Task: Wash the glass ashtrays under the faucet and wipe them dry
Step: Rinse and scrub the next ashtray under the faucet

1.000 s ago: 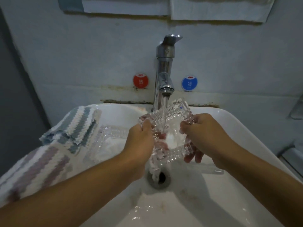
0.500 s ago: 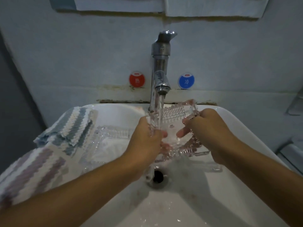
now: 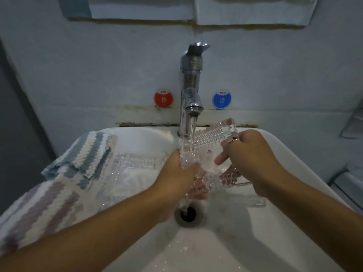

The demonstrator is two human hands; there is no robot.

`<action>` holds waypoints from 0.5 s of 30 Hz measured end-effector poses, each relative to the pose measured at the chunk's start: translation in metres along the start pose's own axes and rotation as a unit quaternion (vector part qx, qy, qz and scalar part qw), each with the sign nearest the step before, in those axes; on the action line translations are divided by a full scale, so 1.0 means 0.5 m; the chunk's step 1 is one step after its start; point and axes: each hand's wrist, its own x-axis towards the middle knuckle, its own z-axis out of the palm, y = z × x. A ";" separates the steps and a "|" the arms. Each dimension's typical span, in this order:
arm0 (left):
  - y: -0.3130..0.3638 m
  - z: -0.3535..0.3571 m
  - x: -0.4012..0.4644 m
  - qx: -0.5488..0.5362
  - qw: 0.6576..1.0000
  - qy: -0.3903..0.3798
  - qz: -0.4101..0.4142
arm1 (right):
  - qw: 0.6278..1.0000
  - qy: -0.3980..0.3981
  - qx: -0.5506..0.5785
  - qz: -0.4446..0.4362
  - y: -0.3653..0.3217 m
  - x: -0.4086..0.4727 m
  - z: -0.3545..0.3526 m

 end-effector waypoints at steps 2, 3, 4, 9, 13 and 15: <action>-0.011 0.002 0.000 -0.061 0.996 -0.051 -0.046 | 1.000 0.012 0.003 0.000 0.000 0.004 -0.003; -0.015 0.003 0.003 -0.056 0.995 -0.068 -0.052 | 1.000 0.014 0.006 0.003 0.000 0.005 -0.003; -0.015 0.005 0.005 -0.038 0.995 -0.074 -0.049 | 1.000 0.014 0.006 0.007 0.000 0.007 -0.004; 0.002 0.000 0.017 -0.078 0.993 -0.066 -0.065 | 1.000 0.010 0.019 0.013 0.009 0.015 -0.002; 0.012 -0.004 0.009 -0.033 0.999 -0.018 -0.026 | 0.999 -0.012 0.051 0.000 0.014 0.019 0.004; 0.015 -0.010 0.012 0.010 0.999 0.041 0.004 | 0.998 -0.037 0.053 0.001 0.012 0.025 -0.003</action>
